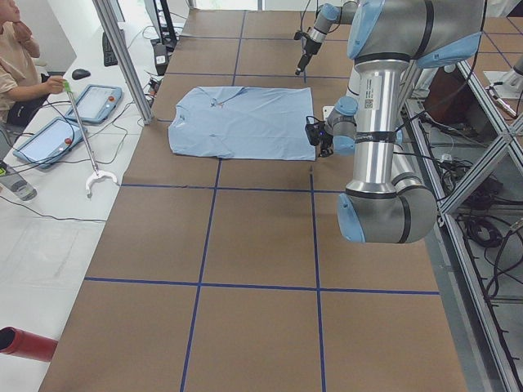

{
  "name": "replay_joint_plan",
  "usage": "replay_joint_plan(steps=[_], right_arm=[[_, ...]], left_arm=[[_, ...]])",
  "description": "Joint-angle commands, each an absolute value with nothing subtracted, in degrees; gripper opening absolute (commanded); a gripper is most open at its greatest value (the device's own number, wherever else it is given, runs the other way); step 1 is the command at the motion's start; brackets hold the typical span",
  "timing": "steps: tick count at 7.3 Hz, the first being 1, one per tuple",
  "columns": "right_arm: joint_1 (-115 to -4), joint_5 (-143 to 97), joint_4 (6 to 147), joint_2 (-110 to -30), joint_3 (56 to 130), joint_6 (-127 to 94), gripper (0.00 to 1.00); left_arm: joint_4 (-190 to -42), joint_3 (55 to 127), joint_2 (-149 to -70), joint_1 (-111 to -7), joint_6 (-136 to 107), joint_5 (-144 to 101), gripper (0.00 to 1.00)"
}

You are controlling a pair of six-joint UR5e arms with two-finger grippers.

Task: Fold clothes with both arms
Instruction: 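Grasp the two hem corners nearest the robot with both grippers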

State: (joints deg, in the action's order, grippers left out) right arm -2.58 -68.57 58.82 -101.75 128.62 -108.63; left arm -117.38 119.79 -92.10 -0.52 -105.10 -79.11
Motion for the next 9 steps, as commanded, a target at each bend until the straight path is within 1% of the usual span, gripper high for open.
replay_joint_plan(steps=[1, 3, 9], right_arm=[[-2.5, -68.6, 58.9, -101.7, 128.5, -108.6, 0.92], [-2.5, -68.0, 58.9, -101.7, 128.5, -108.5, 0.93], [-2.4, -67.9, 58.9, -101.7, 128.3, -108.6, 0.94]], left_arm=[[-116.2, 119.7, -92.5, -1.2, -102.0, -79.1, 0.59], [-116.2, 119.6, -92.6, -2.0, -100.0, -78.9, 0.57], [-116.6, 117.3, -92.6, -2.1, -99.7, -79.2, 0.57]])
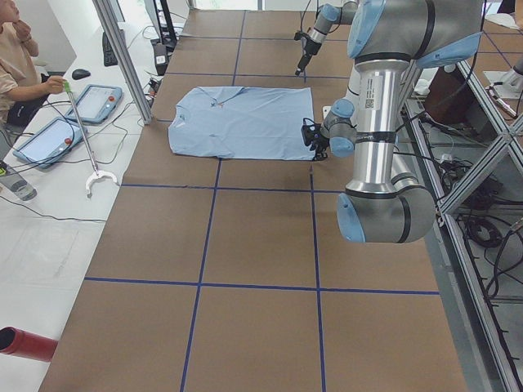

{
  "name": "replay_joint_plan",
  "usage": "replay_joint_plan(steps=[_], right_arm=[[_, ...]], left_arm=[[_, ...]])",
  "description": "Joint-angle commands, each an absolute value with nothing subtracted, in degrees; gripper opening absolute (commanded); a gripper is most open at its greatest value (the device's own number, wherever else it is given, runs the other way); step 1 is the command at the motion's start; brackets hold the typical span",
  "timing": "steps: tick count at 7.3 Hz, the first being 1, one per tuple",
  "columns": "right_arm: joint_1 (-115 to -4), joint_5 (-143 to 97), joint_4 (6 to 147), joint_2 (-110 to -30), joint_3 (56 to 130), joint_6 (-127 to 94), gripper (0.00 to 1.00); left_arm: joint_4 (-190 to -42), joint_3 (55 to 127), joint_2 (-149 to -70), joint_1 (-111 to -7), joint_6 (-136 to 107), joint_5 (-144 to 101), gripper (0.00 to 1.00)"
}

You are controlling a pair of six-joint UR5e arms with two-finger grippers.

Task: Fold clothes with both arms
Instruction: 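Grasp the two hem corners nearest the robot with both grippers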

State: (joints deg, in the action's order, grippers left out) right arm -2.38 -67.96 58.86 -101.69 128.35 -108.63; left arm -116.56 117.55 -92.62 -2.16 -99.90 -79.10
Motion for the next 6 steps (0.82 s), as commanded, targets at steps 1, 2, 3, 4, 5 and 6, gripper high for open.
replay_joint_plan(steps=[1, 2, 3, 4, 5, 6], right_arm=[[-2.4, -67.9, 58.9, -101.7, 128.3, -108.6, 0.94], [-2.4, -67.9, 58.9, -101.7, 128.3, -108.6, 0.94], [-2.4, -67.9, 58.9, -101.7, 128.3, -108.6, 0.94], [-2.4, -67.9, 58.9, -101.7, 128.3, -108.6, 0.94], [-2.4, -67.9, 58.9, -101.7, 128.3, -108.6, 0.94], [-2.4, -67.9, 58.9, -101.7, 128.3, -108.6, 0.94]], left_arm=[[-116.7, 117.2, -92.7, -2.0, -99.7, -79.4, 0.57], [-116.7, 117.0, -92.7, -2.0, -99.7, -79.4, 0.52], [-116.8, 117.0, -92.8, -2.0, -99.7, -79.3, 0.39], [-116.8, 117.0, -92.8, -2.0, -99.7, -79.4, 0.23], [-116.8, 117.0, -92.8, -2.0, -99.7, -79.4, 0.11], [-116.8, 117.0, -92.9, -2.0, -99.7, -79.4, 0.00]])
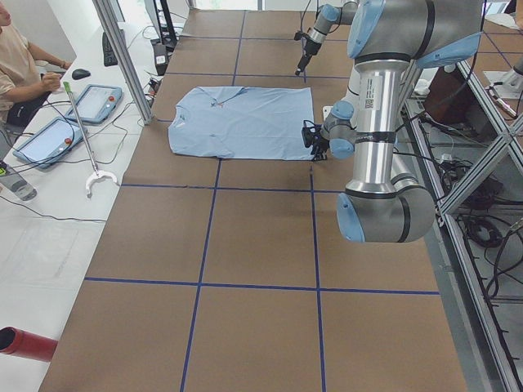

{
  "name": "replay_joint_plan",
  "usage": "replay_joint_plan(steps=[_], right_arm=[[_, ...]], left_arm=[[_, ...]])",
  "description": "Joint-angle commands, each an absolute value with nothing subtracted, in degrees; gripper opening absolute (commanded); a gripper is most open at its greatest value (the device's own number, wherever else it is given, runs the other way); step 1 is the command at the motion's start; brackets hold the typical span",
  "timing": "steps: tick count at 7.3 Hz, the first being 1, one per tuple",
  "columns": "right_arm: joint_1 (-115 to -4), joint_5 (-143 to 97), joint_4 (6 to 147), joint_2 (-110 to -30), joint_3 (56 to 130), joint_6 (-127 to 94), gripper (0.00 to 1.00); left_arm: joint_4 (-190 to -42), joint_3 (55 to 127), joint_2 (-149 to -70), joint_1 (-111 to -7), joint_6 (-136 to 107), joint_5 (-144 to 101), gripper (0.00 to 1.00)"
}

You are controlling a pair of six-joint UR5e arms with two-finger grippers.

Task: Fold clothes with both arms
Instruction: 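Grasp the two hem corners nearest the robot with both grippers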

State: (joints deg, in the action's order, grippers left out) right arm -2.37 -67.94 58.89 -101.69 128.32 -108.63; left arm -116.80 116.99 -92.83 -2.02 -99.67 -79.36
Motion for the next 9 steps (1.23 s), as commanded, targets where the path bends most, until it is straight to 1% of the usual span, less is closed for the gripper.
replay_joint_plan(steps=[1, 2, 3, 5, 6, 8, 9], right_arm=[[-2.3, -67.9, 58.9, -101.7, 128.2, -108.7, 0.94], [-1.2, -66.3, 59.0, -101.6, 128.2, -110.0, 0.90], [0.1, -64.3, 59.5, -101.6, 128.3, -113.4, 0.82], [0.9, -64.2, 65.5, -101.2, 128.2, -117.4, 0.78], [1.7, -64.2, 67.0, -101.2, 127.5, -119.2, 0.78], [3.9, -63.9, 67.1, -100.6, 125.6, -122.2, 0.78], [4.7, -63.3, 67.1, -100.2, 124.7, -123.0, 0.74]], left_arm=[[-116.8, 117.2, -92.9, -2.0, -99.7, -79.4, 0.00], [-116.8, 117.3, -93.0, -2.0, -99.8, -79.4, 0.00], [-116.8, 117.3, -93.7, -2.1, -99.8, -79.3, 0.00], [-116.8, 117.4, -94.7, -2.2, -100.5, -79.0, 0.00], [-116.8, 117.8, -94.8, -2.4, -100.5, -78.8, 0.00], [-116.9, 117.9, -94.7, -2.5, -100.6, -77.2, 0.00], [-116.9, 118.0, -94.6, -2.5, -100.6, -76.9, 0.00]])
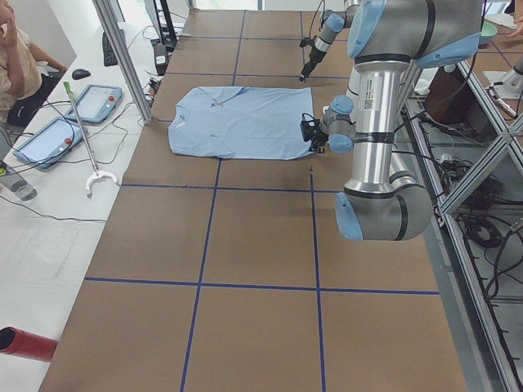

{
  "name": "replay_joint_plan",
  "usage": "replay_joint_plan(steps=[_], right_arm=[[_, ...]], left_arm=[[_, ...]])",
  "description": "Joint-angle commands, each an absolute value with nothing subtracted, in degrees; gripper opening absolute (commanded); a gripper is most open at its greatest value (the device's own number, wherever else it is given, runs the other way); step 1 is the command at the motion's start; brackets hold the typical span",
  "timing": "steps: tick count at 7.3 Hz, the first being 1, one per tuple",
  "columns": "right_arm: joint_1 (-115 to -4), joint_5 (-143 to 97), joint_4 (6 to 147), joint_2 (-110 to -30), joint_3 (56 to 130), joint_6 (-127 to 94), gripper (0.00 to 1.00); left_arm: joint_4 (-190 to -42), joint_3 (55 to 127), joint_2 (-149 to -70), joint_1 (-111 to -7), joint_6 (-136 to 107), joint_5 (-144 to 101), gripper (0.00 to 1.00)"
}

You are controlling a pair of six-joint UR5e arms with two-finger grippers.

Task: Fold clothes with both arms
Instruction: 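Grasp the two hem corners nearest the robot with both grippers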

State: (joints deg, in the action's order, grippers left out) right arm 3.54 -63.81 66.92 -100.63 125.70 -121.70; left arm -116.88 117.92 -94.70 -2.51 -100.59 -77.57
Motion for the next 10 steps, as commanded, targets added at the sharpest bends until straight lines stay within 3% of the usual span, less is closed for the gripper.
replay_joint_plan(steps=[1, 3, 6, 7, 8, 9, 10], right_arm=[[4.7, -63.2, 68.1, -97.3, 123.3, -123.1, 0.70], [4.7, -63.2, 72.9, -93.4, 122.2, -123.2, 0.68], [5.8, -62.8, 73.1, -93.6, 121.2, -123.7, 0.67], [5.8, -62.7, 73.1, -93.5, 121.2, -123.7, 0.55], [5.8, -62.6, 73.1, -93.4, 121.2, -124.5, 0.18], [5.9, -62.4, 73.1, -93.3, 121.2, -125.8, 0.00], [5.9, -62.1, 73.1, -93.4, 121.2, -125.8, 0.00]], left_arm=[[-116.9, 118.0, -94.6, -2.5, -100.6, -76.9, 0.00], [-116.9, 118.1, -94.7, -2.5, -100.6, -75.3, 0.00], [-116.9, 118.0, -94.7, -2.5, -100.5, -75.4, 0.00], [-116.9, 118.0, -94.7, -2.5, -100.5, -75.3, 0.00], [-116.9, 118.0, -94.7, -2.5, -100.5, -75.3, 0.00], [-116.9, 118.0, -94.7, -2.5, -100.5, -75.3, 0.00], [-116.9, 118.0, -94.7, -2.5, -100.5, -75.4, 0.00]])
